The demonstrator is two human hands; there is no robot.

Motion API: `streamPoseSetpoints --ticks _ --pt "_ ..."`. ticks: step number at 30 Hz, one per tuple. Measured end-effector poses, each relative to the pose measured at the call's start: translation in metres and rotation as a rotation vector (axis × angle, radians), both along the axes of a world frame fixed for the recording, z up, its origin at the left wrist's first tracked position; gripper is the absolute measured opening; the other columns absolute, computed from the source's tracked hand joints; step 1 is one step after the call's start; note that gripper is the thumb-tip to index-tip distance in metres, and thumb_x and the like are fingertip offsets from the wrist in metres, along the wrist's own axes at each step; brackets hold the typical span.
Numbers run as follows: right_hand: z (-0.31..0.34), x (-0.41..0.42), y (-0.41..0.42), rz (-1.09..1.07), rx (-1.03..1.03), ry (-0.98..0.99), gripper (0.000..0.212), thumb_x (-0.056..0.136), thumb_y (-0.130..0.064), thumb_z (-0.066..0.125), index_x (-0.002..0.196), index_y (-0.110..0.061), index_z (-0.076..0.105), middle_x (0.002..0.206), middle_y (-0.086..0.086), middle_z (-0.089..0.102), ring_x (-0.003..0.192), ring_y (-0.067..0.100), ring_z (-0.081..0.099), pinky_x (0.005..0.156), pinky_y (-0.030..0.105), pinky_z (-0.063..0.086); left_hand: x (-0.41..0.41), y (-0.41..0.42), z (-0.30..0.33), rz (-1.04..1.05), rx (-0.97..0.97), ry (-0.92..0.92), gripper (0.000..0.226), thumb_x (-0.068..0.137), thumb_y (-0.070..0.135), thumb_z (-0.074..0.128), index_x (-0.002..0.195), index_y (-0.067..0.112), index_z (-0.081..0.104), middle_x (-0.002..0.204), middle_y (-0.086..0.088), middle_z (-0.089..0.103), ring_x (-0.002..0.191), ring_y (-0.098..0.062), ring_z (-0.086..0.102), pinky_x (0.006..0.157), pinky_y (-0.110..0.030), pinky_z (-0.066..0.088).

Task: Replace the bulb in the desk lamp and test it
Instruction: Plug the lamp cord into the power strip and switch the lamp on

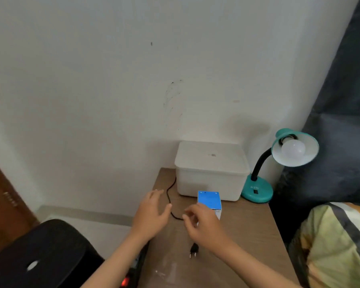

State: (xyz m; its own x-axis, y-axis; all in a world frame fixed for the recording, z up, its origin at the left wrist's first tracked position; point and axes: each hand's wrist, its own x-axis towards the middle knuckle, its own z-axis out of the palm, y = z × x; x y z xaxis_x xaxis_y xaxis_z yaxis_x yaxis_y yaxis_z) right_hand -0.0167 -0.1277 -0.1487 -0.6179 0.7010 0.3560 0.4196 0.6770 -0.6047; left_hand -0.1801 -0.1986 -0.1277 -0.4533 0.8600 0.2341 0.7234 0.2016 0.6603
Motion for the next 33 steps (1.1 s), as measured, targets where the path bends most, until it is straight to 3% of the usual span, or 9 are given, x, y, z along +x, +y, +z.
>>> streamPoseSetpoints --ticks 5,9,15,18,22,24,27,31,33 --pt "-0.032 0.006 -0.022 -0.196 -0.192 -0.253 0.02 0.09 -0.034 0.052 0.094 -0.016 0.06 0.094 0.001 0.053 0.08 0.015 0.052 0.059 0.018 0.04 -0.002 -0.071 -0.038 0.101 -0.176 0.033 0.06 0.087 0.044 0.054 0.139 0.019 0.036 0.143 -0.001 0.033 0.133 -0.02 0.031 0.109 -0.033 0.033" --pt "-0.046 -0.002 -0.026 -0.316 -0.227 -0.355 0.026 0.092 -0.036 0.05 0.101 -0.013 0.061 0.114 0.009 0.051 0.094 0.027 0.061 0.077 0.034 0.051 -0.005 -0.091 -0.054 0.12 -0.274 0.017 0.068 0.087 0.047 0.05 0.143 0.017 0.026 0.15 -0.004 0.025 0.138 -0.021 0.024 0.112 -0.035 0.029" --pt "-0.058 -0.012 -0.023 -0.391 -0.311 -0.427 0.021 0.087 -0.023 0.058 0.1 -0.008 0.065 0.113 0.014 0.058 0.103 0.025 0.057 0.083 0.032 0.05 0.001 -0.099 -0.068 0.113 -0.254 0.04 0.059 0.092 0.043 0.044 0.142 0.017 0.028 0.152 -0.002 0.02 0.137 -0.019 0.025 0.108 -0.033 0.034" --pt "-0.053 -0.012 -0.022 -0.419 -0.407 -0.346 0.009 0.081 -0.008 0.057 0.089 -0.01 0.061 0.103 0.01 0.062 0.093 0.023 0.059 0.073 0.029 0.05 0.002 -0.098 -0.07 0.122 -0.221 0.073 0.056 0.093 0.039 0.041 0.142 0.015 0.028 0.152 -0.003 0.023 0.135 -0.02 0.029 0.106 -0.032 0.037" --pt "-0.048 -0.013 -0.023 -0.497 -0.643 -0.12 0.034 0.075 -0.003 0.066 0.106 -0.011 0.055 0.102 0.006 0.057 0.097 0.022 0.059 0.074 0.028 0.049 0.002 -0.098 -0.073 0.131 -0.203 0.089 0.057 0.093 0.04 0.042 0.142 0.015 0.028 0.151 -0.002 0.024 0.134 -0.018 0.03 0.105 -0.031 0.038" --pt "-0.043 -0.016 -0.026 -0.518 -0.864 0.032 0.039 0.068 -0.005 0.075 0.103 -0.008 0.058 0.095 0.008 0.062 0.082 0.021 0.062 0.064 0.029 0.052 0.002 -0.098 -0.075 0.139 -0.2 0.089 0.057 0.093 0.04 0.042 0.142 0.015 0.028 0.151 -0.001 0.023 0.134 -0.018 0.03 0.105 -0.03 0.039" --pt "-0.032 -0.021 -0.03 -0.445 -1.124 0.139 0.029 0.067 -0.007 0.081 0.091 -0.004 0.065 0.075 0.007 0.061 0.059 0.015 0.054 0.041 0.02 0.041 0.002 -0.096 -0.075 0.148 -0.197 0.098 0.057 0.092 0.041 0.042 0.142 0.017 0.028 0.151 0.0 0.023 0.134 -0.017 0.03 0.104 -0.03 0.04" --pt "-0.021 -0.028 -0.03 -0.267 -1.492 0.233 0.022 0.075 -0.01 0.075 0.093 -0.003 0.063 0.08 0.007 0.065 0.061 0.011 0.055 0.046 0.019 0.046 0.002 -0.096 -0.075 0.15 -0.199 0.1 0.057 0.092 0.04 0.043 0.142 0.017 0.029 0.152 -0.001 0.023 0.134 -0.017 0.031 0.104 -0.031 0.041" --pt "-0.015 -0.032 -0.03 -0.133 -1.64 0.318 0.009 0.083 -0.01 0.067 0.087 -0.003 0.063 0.072 0.004 0.069 0.048 0.004 0.052 0.043 0.016 0.046 0.002 -0.097 -0.076 0.148 -0.196 0.1 0.057 0.092 0.04 0.043 0.142 0.017 0.029 0.152 -0.001 0.023 0.134 -0.017 0.031 0.104 -0.031 0.04"
